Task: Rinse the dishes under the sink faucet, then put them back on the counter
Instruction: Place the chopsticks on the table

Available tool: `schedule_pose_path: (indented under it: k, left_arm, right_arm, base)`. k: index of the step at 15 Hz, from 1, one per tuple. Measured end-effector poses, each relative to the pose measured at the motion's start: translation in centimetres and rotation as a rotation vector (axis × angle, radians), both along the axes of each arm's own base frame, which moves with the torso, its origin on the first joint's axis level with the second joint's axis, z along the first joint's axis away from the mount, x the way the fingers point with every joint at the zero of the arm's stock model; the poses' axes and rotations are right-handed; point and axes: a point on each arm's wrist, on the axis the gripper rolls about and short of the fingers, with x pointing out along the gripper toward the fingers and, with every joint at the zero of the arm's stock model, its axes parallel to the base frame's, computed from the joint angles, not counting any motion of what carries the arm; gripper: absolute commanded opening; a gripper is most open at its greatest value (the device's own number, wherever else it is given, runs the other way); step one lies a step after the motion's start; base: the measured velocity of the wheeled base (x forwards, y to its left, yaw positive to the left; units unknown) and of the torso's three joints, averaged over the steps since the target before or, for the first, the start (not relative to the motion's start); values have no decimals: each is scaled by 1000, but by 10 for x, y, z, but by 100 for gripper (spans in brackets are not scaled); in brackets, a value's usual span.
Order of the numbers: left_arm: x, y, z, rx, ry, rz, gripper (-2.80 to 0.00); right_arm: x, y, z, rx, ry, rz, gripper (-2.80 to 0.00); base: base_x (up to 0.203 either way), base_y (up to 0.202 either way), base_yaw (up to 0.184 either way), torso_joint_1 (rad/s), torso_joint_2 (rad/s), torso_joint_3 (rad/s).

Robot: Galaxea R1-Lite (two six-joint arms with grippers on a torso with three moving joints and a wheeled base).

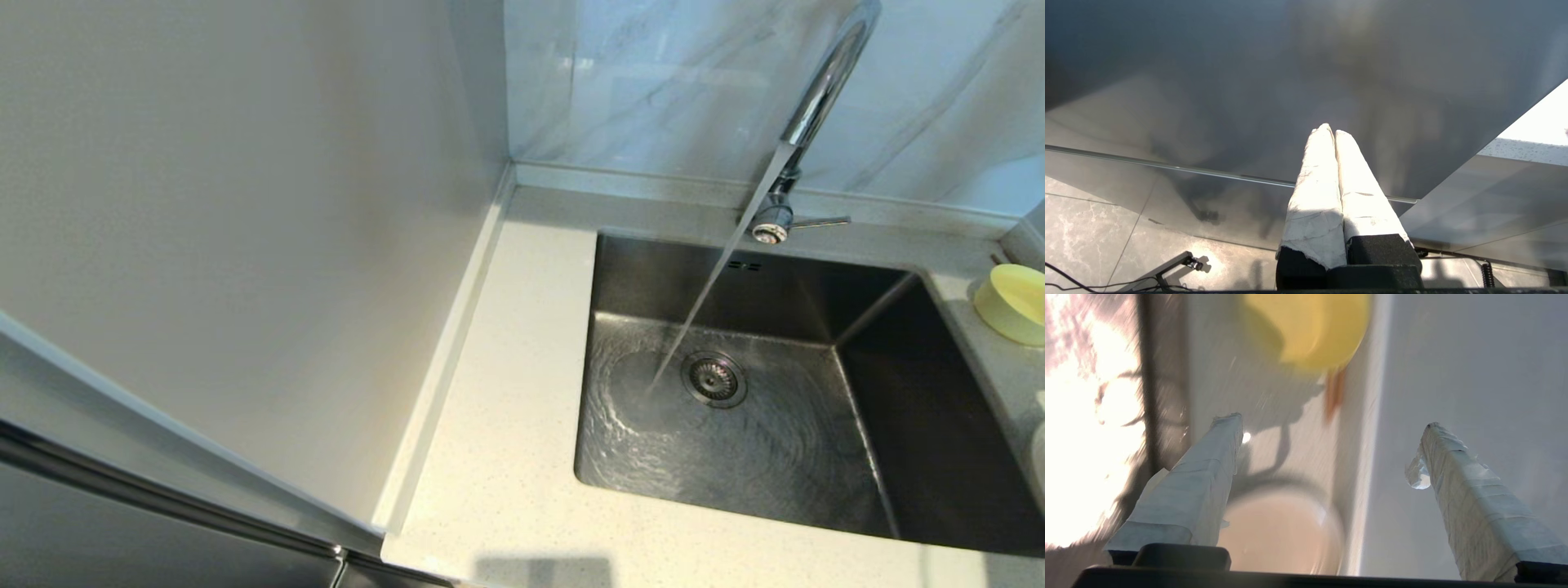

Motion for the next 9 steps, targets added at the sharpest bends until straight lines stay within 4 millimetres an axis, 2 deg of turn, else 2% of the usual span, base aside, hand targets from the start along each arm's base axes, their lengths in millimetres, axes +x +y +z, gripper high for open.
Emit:
schedule_pose_path:
  k: [3,5,9]
  left_arm:
    - [0,0,0,1,0,0,-280]
    - [0,0,0,0,0,0,-280]
    - [0,0,0,0,0,0,-280]
  right_arm:
    - [-55,25,-29,92,96,7,0]
    - [-84,40,-54,145,159,5,0]
    - [-124,66,-99,254,253,45,0]
  base:
    - [0,0,0,0,0,0]
    - [0,0,0,0,0,0]
    - [0,0,0,0,0,0]
